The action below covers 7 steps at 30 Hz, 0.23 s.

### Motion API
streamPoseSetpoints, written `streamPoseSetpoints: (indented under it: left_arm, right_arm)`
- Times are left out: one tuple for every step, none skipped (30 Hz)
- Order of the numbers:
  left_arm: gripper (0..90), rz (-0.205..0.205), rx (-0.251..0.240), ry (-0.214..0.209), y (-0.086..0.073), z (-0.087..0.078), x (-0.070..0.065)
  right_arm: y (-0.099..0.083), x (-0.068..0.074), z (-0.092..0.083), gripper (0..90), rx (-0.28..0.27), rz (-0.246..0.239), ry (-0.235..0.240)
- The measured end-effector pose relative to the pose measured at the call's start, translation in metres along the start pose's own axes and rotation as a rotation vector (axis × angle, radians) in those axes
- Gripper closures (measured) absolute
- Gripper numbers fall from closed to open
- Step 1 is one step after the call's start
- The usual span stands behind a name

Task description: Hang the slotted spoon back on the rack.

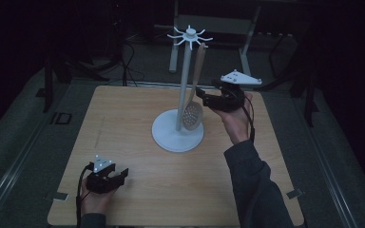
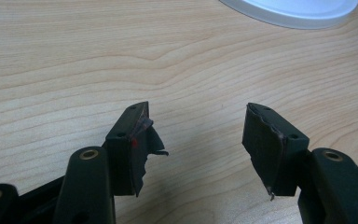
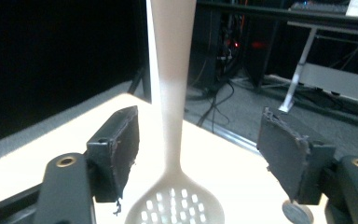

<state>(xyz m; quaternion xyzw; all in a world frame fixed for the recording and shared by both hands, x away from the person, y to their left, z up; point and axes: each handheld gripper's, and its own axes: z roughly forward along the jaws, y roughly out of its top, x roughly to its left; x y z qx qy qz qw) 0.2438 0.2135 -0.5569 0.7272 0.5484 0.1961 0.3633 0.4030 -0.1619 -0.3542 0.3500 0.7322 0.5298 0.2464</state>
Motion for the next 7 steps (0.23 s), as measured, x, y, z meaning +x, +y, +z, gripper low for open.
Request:
streamPoseSetpoints:
  left_arm:
    - [42.0,0.001,0.001,0.001,0.0,0.0,0.0]
    - [42.0,0.001,0.002,0.001,0.0,0.0,0.0]
    - [42.0,0.003,0.003,0.002,0.0,0.0,0.0]
    - [41.9,0.003,0.001,0.003,0.0,0.0,0.0]
    - [41.8,0.003,0.001,0.003,0.0,0.0,-0.001]
    - [41.7,0.004,0.0,0.004,0.0,0.0,-0.001]
    - [41.7,0.005,0.001,0.005,0.0,0.0,0.0]
  right_arm:
    - [-0.004,0.0,-0.002,27.2,0.022,-0.004,-0.006]
    - [-0.004,0.0,-0.002,27.2,0.022,-0.004,-0.006]
    - [-0.006,0.0,-0.003,26.8,0.029,-0.01,-0.006]
    - [-0.01,-0.001,-0.005,26.4,0.04,-0.012,-0.002]
    - [-0.018,-0.001,-0.007,25.7,0.06,-0.026,-0.004]
    - [-0.023,-0.001,-0.009,25.3,0.075,-0.032,-0.007]
    - [-0.023,-0.001,-0.009,25.3,0.075,-0.032,-0.007]
